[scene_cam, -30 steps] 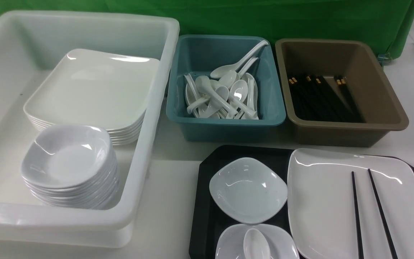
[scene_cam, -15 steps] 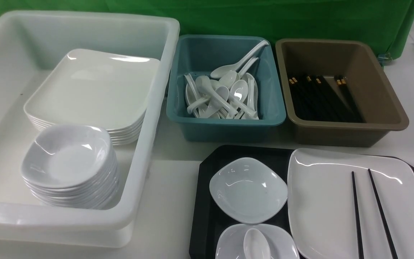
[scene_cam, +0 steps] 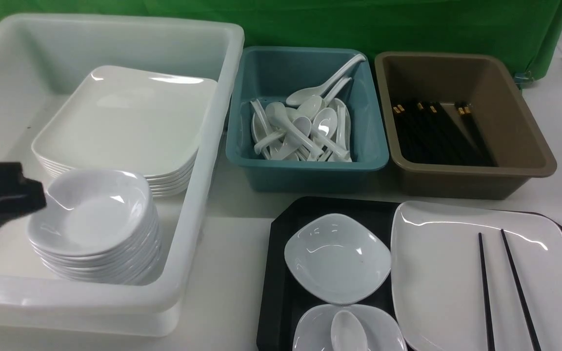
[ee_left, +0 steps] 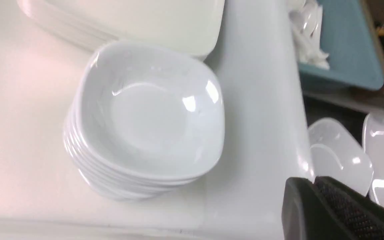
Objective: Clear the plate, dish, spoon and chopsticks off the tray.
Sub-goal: Use the right arm to grab a pair of chopsticks from the plate, then use the right arm to put the chopsticks into the small storage box on the right, then use the left arm to grab a soup spoon from the plate, then use the left arm to put the soup spoon into the small storage box in the middle
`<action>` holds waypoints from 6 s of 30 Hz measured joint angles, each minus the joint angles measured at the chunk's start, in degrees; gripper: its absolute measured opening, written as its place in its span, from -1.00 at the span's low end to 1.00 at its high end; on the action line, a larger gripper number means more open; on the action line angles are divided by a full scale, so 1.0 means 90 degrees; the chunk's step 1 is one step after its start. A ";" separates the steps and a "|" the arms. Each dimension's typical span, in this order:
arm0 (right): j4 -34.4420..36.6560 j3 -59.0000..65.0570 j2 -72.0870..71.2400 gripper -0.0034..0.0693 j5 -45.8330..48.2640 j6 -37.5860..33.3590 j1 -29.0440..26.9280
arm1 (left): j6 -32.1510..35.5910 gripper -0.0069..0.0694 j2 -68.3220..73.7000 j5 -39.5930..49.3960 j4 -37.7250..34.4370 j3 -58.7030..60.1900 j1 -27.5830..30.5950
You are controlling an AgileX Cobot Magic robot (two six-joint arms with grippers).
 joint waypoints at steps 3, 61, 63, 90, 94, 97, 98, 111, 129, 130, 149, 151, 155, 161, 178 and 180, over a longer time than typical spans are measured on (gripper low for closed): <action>0.0000 -0.1190 0.0883 -0.72 0.1499 -0.0279 0.0000 | 0.0113 -0.81 0.0272 0.0069 0.0029 0.0000 -0.0038; -0.0768 -0.5130 1.0784 -0.57 0.4021 -0.0817 0.0465 | -0.0634 -0.82 0.0660 0.0314 0.1648 0.0000 -0.1598; -0.0755 -0.5130 1.0758 -0.56 0.4112 -0.0831 0.0465 | -0.0634 -0.82 0.0660 0.0314 0.1648 0.0000 -0.1598; -0.0279 -1.0116 1.1242 -0.56 0.3193 -0.1389 0.0159 | 0.0378 -0.82 0.0660 0.0408 0.0340 0.0000 -0.1598; -0.0279 -1.0605 1.2147 -0.56 0.2585 -0.1389 0.0159 | 0.0410 -0.82 0.0660 0.0657 0.0332 0.0000 -0.1658; -0.0284 -1.0655 1.2699 -0.56 0.2328 -0.1389 0.0159 | 0.0410 -0.82 0.0660 0.0714 0.0310 0.0000 -0.1935; -0.0284 -1.0655 1.2864 -0.56 0.2308 -0.1389 0.0159 | 0.0396 -0.82 0.0660 0.0727 0.0305 -0.0015 -0.2093; -0.0436 -1.0668 1.3101 0.09 0.3567 -0.1458 0.0142 | -0.2047 -0.82 0.2099 0.0703 0.1698 -0.0922 -0.5139; -0.0894 -1.0702 1.0564 -0.84 0.7187 -0.2037 -0.0029 | -0.3430 -0.45 0.5797 0.0632 0.1913 -0.3055 -0.6752; -0.0894 -1.0702 1.0457 -0.83 0.7187 -0.2037 -0.0029 | -0.3543 -0.34 0.5992 0.0604 0.1913 -0.3128 -0.6793; -0.0894 -0.9922 1.0210 -0.71 0.7158 -0.2063 -0.0029 | -0.4274 0.04 0.6992 0.0303 0.1791 -0.3218 -0.6801; -0.0894 -0.9910 1.0210 -0.70 0.7135 -0.2063 -0.0029 | -0.4323 -0.30 0.6992 0.0320 0.1791 -0.3218 -0.6801; -0.0894 -0.9910 1.0210 -0.67 0.7103 -0.2063 -0.0029 | -0.4354 -0.50 0.6992 0.0349 0.1798 -0.3218 -0.6801; -0.0894 -0.9910 1.0210 -0.66 0.7085 -0.2068 -0.0029 | -0.4302 -0.50 0.6773 0.0550 0.1956 -0.3243 -0.6801; -0.0887 -0.9897 0.9949 -0.61 0.7085 -0.2068 -0.0029 | -0.2159 -0.50 0.7004 0.0248 0.2354 -0.6983 -0.4247; -0.0887 -0.9897 0.9935 -0.60 0.7085 -0.2068 -0.0029 | -0.2001 -0.50 0.7301 0.0044 0.2137 -0.7328 -0.3974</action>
